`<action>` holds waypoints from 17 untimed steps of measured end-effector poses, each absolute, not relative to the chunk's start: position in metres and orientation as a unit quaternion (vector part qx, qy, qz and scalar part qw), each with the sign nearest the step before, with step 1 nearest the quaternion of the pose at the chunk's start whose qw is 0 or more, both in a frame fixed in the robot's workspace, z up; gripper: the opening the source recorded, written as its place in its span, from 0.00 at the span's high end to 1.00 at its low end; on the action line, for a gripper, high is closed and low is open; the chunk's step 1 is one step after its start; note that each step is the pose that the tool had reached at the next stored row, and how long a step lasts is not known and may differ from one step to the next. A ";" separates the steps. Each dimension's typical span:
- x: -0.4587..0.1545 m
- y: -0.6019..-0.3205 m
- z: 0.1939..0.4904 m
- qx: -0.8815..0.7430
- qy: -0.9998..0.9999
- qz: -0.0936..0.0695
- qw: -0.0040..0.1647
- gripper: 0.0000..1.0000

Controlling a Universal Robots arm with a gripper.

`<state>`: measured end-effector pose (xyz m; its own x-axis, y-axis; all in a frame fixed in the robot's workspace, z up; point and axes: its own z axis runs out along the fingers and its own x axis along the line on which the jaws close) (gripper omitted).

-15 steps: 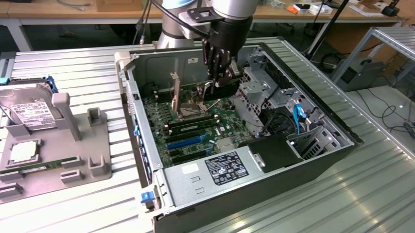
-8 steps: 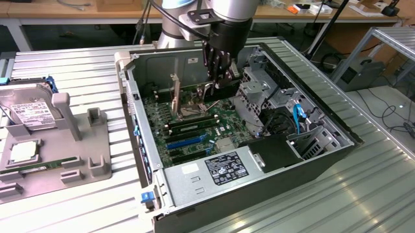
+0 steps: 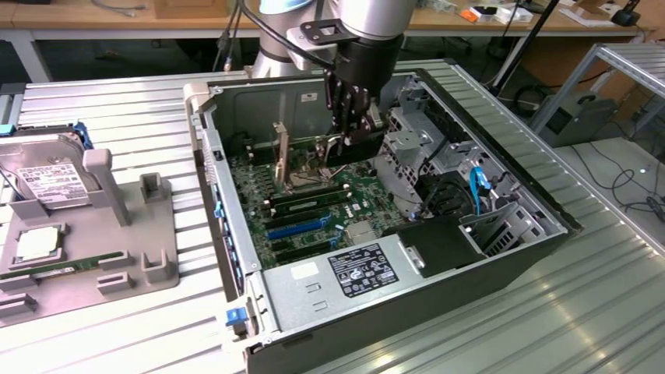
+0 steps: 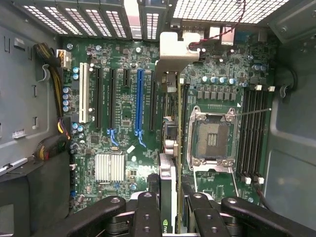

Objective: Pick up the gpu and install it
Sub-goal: 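Insert the gpu into the slot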

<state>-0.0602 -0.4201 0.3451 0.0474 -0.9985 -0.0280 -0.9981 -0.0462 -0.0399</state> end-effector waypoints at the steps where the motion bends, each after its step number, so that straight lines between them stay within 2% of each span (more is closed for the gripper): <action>1: -0.060 -0.420 0.344 -0.723 0.690 -0.004 0.024 0.73; 17: -0.060 -0.423 0.334 -0.701 0.713 -0.004 0.024 0.73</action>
<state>-0.0602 -0.4233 0.3336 -0.0168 -0.9995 -0.0279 -0.9990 0.0179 -0.0399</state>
